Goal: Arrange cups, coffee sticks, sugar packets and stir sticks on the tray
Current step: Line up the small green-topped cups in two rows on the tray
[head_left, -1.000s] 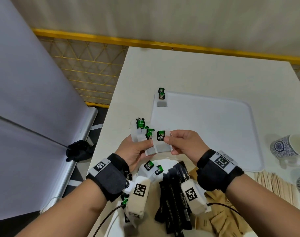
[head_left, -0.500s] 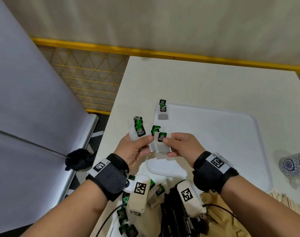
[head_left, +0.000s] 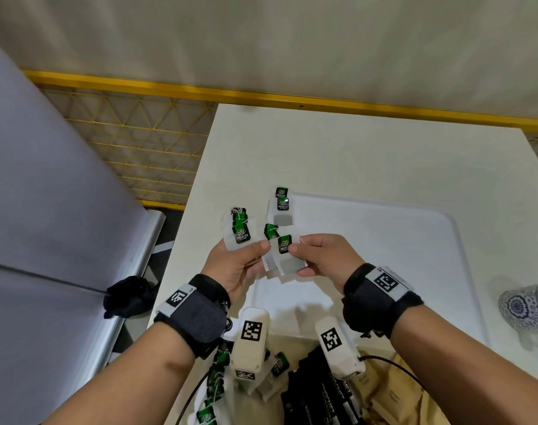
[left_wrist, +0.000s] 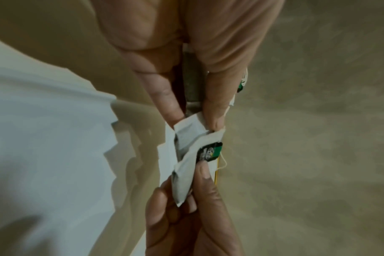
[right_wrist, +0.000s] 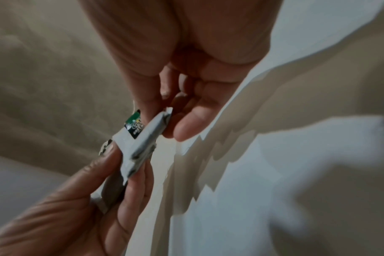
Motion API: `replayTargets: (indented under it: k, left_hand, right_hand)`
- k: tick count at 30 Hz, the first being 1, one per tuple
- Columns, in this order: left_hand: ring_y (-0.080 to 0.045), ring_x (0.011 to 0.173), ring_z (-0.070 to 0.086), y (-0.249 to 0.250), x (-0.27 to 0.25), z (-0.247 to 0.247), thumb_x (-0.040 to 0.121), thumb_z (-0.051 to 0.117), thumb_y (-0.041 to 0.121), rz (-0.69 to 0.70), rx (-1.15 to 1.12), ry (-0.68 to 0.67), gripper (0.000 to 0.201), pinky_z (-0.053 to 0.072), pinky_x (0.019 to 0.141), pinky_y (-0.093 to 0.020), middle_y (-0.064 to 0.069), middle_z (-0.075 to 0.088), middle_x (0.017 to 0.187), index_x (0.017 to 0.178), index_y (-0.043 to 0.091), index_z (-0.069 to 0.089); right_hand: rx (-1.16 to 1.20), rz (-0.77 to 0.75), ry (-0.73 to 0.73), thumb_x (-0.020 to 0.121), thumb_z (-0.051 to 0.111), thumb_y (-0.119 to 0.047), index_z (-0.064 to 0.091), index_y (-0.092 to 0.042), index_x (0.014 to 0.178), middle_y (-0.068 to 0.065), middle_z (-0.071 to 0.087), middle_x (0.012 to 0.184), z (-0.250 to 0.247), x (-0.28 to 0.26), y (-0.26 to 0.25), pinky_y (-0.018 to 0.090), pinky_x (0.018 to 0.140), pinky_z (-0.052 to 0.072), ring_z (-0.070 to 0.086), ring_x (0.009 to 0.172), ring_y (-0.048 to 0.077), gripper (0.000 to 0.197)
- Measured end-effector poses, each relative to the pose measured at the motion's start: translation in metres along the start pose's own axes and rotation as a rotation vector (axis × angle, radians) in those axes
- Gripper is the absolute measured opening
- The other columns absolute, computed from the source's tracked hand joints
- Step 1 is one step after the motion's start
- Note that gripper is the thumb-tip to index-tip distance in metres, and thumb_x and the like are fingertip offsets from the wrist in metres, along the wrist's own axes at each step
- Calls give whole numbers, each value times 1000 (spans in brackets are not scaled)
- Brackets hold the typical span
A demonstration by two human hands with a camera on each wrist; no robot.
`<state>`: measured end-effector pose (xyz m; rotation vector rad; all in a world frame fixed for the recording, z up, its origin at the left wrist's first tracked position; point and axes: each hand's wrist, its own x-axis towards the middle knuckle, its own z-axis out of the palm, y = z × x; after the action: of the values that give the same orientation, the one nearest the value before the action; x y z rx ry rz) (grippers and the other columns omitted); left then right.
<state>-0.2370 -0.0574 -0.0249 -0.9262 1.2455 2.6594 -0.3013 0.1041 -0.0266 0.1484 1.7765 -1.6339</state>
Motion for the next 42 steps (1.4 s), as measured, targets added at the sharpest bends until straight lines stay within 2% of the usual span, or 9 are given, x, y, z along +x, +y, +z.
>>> replayTargets:
  k: [10,13,17,22,25,28,34,39,42]
  left_hand:
    - [-25,74,72,4,19,-1,84,54,-17,7,35,103,29,59,58,-34,-17,73,89,105,0,62]
    - [-32,84,71,8,25,-8,83,58,-13,1,23,167,31,59,68,-47,-20,71,98,109,2,62]
    - [-40,96,67,15,28,-12,82,61,-11,-15,23,197,35,56,73,-56,-23,69,105,115,1,61]
    - [-42,99,66,19,30,-12,83,60,-11,-20,41,174,33,54,77,-59,-26,67,109,114,-1,60]
    - [-39,95,68,20,32,-12,83,59,-11,-9,44,162,33,55,76,-56,-23,70,104,114,-1,61]
    - [-34,90,70,19,34,-11,83,58,-12,1,45,150,32,58,73,-51,-20,71,100,113,-1,62]
    - [-26,78,73,18,35,-10,84,56,-14,13,24,129,29,58,56,-34,-14,74,88,107,3,62]
    - [-27,79,73,18,36,-7,83,57,-14,-1,2,127,32,58,57,-33,-16,73,91,113,-1,61]
    - [-29,83,72,16,36,-3,83,57,-14,-11,-28,116,36,60,63,-37,-19,73,96,117,-3,60]
  right_hand:
    - [-34,-12,35,82,71,-6,72,-16,81,4,68,79,-4,9,-5,18,51,52,55,66,17,10]
    - [-63,-15,130,83,70,-7,71,-10,91,11,69,86,-4,22,-11,19,52,54,60,69,19,8]
    - [-162,-13,227,83,71,-10,64,-15,101,15,69,96,2,51,-18,34,64,60,64,69,27,21]
    - [-195,-11,302,82,71,-13,57,-16,102,5,64,79,10,71,-28,25,51,53,58,48,20,25]
    - [-334,-12,346,79,75,-23,52,-20,98,7,64,83,9,76,-25,25,49,49,58,55,21,30]
    - [-467,-42,374,77,74,-28,51,-22,97,9,67,93,5,79,-22,28,62,49,63,72,24,31]
    - [-452,-45,341,80,65,-10,52,-22,95,10,69,88,5,80,-23,25,60,50,59,55,17,23]
    - [-407,-117,338,83,64,-19,54,-28,87,3,64,87,3,70,-27,36,78,56,64,76,23,14]
    - [-216,-156,182,86,66,-26,65,-21,91,6,66,78,11,46,-33,29,62,52,60,65,20,7]
